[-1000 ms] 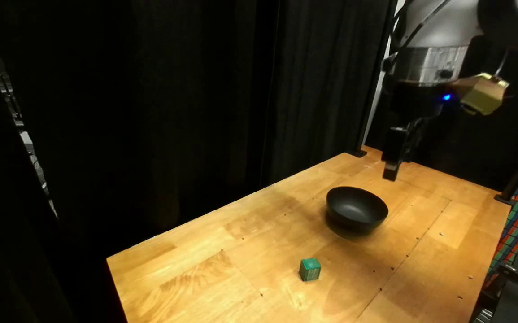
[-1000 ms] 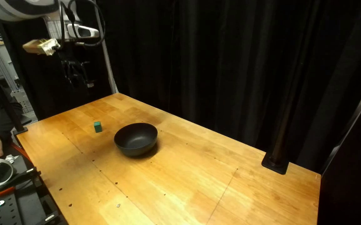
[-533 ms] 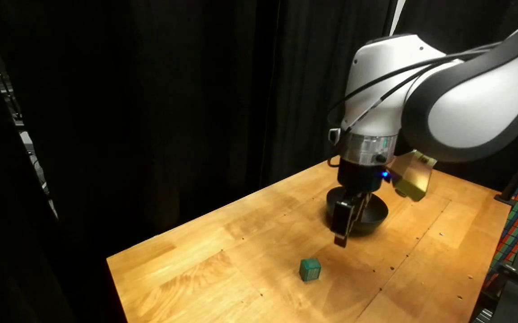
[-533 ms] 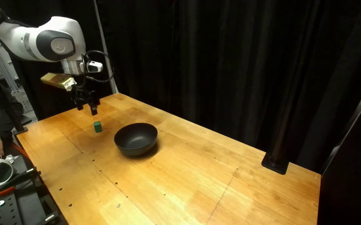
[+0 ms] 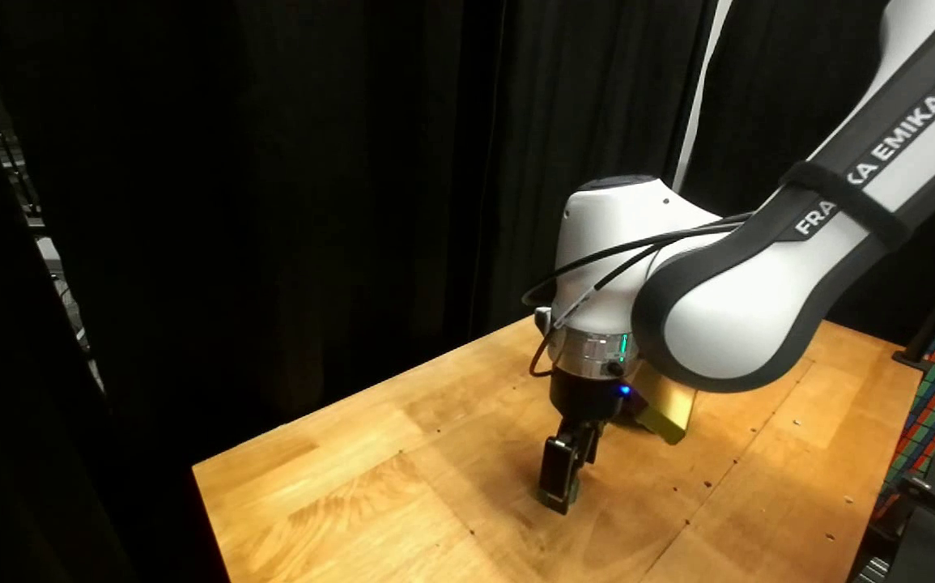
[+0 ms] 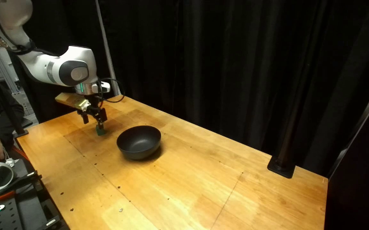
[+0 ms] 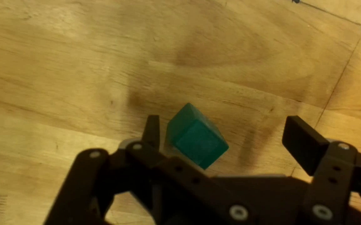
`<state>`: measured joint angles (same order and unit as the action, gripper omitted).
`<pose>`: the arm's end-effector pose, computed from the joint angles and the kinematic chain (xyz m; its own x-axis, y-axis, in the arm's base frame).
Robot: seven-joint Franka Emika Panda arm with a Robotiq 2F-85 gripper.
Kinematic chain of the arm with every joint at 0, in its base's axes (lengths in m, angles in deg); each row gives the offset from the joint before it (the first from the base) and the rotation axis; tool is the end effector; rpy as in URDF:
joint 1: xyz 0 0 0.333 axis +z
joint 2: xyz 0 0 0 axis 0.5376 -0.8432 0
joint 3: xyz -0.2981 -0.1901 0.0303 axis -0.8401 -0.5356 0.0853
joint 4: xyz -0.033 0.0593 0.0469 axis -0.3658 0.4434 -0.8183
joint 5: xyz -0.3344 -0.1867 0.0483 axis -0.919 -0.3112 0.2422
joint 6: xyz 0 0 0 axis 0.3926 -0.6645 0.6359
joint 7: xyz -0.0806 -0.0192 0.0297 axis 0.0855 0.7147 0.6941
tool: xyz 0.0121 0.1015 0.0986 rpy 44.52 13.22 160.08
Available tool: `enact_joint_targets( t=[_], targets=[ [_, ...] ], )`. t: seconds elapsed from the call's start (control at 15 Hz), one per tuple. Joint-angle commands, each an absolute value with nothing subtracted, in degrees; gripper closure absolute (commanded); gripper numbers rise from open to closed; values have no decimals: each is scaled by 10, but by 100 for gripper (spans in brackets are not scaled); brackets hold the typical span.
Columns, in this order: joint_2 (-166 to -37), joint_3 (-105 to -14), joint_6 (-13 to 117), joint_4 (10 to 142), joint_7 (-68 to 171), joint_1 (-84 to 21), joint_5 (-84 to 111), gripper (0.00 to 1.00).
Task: Pick up the green object from the table and put it in the bowl
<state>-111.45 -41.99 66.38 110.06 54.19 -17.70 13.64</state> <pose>0.4901 0.2646 0.1756 0.9262 0.3712 -0.0657 0.3669 -0.9277 -0.0697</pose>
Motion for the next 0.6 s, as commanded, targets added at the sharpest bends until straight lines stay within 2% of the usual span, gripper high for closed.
enact_joint_targets(
  t=[0.0,0.07,0.13,0.2,0.53],
  targets=[
    [-1161,-436,686,1060,537,-156,129,0],
    [-1167,-437,688,1054,535,-155,129,25],
    [-1171,-444,688,1049,537,-150,123,26],
    [-1171,-449,687,1047,539,-147,119,32],
    [-1151,-478,677,1051,549,-142,105,73]
  ],
)
